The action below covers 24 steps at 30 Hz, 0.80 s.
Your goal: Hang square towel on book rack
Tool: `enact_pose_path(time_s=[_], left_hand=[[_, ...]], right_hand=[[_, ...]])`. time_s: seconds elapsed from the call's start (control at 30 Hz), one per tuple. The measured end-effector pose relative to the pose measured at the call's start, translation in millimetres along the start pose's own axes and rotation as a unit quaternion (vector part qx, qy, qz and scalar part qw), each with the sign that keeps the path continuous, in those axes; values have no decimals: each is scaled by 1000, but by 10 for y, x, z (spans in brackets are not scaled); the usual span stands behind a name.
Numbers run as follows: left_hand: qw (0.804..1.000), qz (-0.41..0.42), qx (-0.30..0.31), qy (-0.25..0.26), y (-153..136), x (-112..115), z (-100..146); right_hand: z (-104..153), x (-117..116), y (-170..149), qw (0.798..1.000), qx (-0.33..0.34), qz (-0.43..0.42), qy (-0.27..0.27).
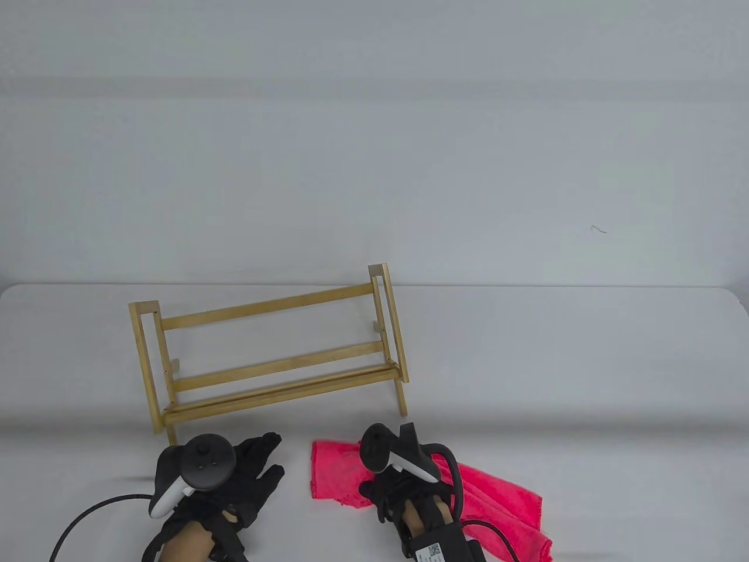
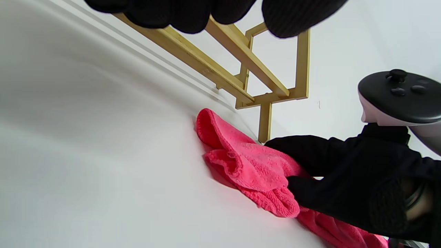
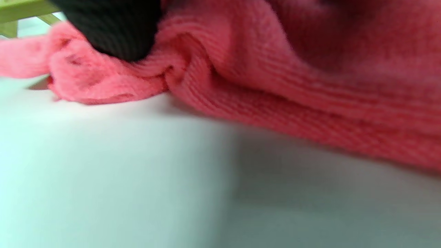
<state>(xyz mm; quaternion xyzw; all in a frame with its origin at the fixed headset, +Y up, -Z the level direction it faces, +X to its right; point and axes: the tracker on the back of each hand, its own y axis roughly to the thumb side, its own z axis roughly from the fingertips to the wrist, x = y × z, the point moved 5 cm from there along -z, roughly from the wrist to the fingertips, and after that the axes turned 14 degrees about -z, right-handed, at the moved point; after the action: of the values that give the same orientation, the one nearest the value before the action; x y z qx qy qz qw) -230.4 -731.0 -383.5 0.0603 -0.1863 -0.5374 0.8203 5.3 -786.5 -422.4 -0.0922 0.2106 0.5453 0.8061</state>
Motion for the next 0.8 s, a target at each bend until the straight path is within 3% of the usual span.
enact_pose_path(time_s=[0.53, 0.8], left_hand=[[999, 1, 10, -33, 78, 146, -80], [1000, 11, 15, -23, 83, 131, -76]], right_hand=[[199, 130, 104, 996, 58, -22, -65], [379, 510, 6, 972, 83, -173, -136]])
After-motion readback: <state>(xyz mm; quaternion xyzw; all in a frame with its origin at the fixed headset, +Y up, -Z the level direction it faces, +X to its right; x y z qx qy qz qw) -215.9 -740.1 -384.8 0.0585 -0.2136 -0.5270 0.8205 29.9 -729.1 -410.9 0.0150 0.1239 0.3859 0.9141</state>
